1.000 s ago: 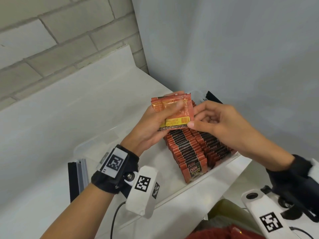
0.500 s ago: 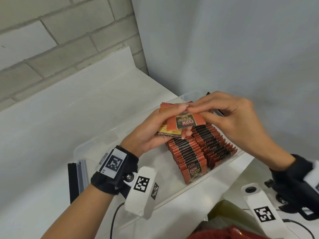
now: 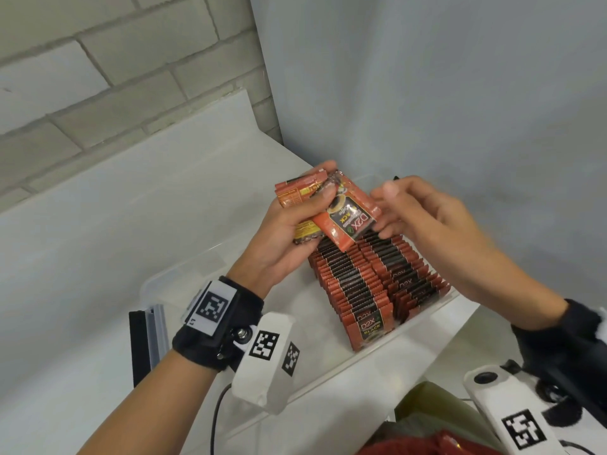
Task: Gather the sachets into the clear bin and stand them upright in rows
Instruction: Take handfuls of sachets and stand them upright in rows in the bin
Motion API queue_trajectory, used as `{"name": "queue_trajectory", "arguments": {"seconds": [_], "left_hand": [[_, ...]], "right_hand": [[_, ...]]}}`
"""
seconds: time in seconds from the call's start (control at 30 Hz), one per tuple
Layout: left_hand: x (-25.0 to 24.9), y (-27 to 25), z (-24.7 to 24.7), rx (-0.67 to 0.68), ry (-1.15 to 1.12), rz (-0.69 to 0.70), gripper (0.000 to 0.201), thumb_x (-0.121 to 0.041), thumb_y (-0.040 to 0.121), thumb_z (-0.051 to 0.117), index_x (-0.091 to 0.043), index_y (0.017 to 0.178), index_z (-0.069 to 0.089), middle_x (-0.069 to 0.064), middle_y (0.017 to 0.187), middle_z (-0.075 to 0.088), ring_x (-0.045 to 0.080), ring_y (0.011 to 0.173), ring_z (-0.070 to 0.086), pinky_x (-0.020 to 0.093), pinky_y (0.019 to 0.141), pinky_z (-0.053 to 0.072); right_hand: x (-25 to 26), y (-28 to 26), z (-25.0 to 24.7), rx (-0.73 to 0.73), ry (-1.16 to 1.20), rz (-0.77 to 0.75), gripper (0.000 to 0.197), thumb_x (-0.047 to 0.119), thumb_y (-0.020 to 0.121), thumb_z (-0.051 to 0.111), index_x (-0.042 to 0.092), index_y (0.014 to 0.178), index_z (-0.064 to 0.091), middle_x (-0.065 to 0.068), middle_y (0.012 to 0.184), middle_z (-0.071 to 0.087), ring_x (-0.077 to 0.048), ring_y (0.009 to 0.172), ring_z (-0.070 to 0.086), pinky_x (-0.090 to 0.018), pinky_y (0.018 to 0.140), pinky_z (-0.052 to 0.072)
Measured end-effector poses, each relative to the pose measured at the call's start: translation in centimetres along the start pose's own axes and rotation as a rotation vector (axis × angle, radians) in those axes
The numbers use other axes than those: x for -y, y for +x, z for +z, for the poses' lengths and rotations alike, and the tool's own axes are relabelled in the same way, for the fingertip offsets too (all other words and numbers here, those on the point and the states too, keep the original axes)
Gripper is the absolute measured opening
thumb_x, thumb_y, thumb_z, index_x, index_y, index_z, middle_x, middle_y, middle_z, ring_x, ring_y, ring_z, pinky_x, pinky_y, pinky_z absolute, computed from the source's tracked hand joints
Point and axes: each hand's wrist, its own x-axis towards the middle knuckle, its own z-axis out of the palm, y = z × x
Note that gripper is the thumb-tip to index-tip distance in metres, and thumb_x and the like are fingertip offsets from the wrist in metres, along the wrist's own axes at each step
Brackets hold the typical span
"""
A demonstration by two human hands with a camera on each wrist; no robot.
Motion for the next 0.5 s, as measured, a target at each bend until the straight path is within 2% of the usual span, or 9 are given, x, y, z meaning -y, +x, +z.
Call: {"name": "queue_trajectory", "arguments": {"seconds": [0.07, 0.13, 0.2, 0.3, 0.4, 0.5], "left_hand": [[0.04, 0.06, -0.11, -0.014, -0.018, 0.032, 0.033, -0.007, 0.080, 0.058, -0.016, 0.112, 0.063, 0.003, 0.095, 0.070, 0.019, 0.092, 0.068, 0.036, 0.089, 0.053], [0.09, 0.08, -0.22, -0.020, -0.029, 0.048, 0.035, -0.006, 0.080, 0.058, -0.017, 0.113, 0.063, 0.003, 0.096, 0.071, 0.020, 0.094, 0.068, 0.039, 0.093, 0.051], [0.11, 0.06, -0.26, -0.018, -0.039, 0.054, 0.036, -0.006, 0.080, 0.058, -0.018, 0.113, 0.063, 0.004, 0.097, 0.070, 0.023, 0.097, 0.067, 0.041, 0.094, 0.049], [0.10, -0.02, -0.26, -0.011, -0.053, 0.060, 0.038, -0.004, 0.080, 0.058, -0.018, 0.115, 0.061, 0.006, 0.100, 0.068, 0.024, 0.099, 0.065, 0.042, 0.095, 0.049], [0.08, 0.05, -0.25, -0.011, -0.068, 0.061, 0.036, -0.005, 0.082, 0.057, -0.015, 0.115, 0.059, 0.008, 0.101, 0.068, 0.024, 0.098, 0.065, 0.037, 0.091, 0.052], [-0.09, 0.19, -0.21, -0.032, -0.080, 0.035, 0.028, -0.019, 0.084, 0.057, -0.015, 0.111, 0.060, 0.006, 0.096, 0.068, 0.020, 0.093, 0.066, 0.032, 0.085, 0.053]], "right_hand": [[-0.09, -0.19, 0.38, 0.076, -0.031, 0.053, 0.043, 0.051, 0.070, 0.061, 0.017, 0.096, 0.063, 0.003, 0.081, 0.070, -0.006, 0.073, 0.065, -0.015, 0.069, 0.050], [-0.40, -0.22, 0.64, 0.129, -0.037, 0.082, 0.040, 0.044, 0.069, 0.068, 0.017, 0.098, 0.064, 0.004, 0.083, 0.072, -0.007, 0.076, 0.068, -0.017, 0.073, 0.053], [-0.74, -0.07, 0.68, 0.134, -0.041, 0.103, 0.041, 0.036, 0.070, 0.072, 0.011, 0.101, 0.067, -0.001, 0.088, 0.073, -0.013, 0.078, 0.070, -0.021, 0.077, 0.055], [-1.04, 0.20, 0.82, 0.113, 0.020, 0.122, 0.031, 0.025, 0.073, 0.072, 0.003, 0.093, 0.067, -0.009, 0.086, 0.074, -0.017, 0.076, 0.070, -0.023, 0.076, 0.056], [-0.91, 0.30, 0.92, 0.073, 0.116, 0.130, 0.013, 0.013, 0.081, 0.069, 0.004, 0.083, 0.060, -0.015, 0.082, 0.074, -0.023, 0.076, 0.072, -0.025, 0.074, 0.058], [-0.43, 0.25, 0.30, 0.033, 0.130, 0.099, 0.011, 0.007, 0.086, 0.065, 0.007, 0.083, 0.053, -0.014, 0.079, 0.073, -0.019, 0.072, 0.072, -0.019, 0.068, 0.055]]}}
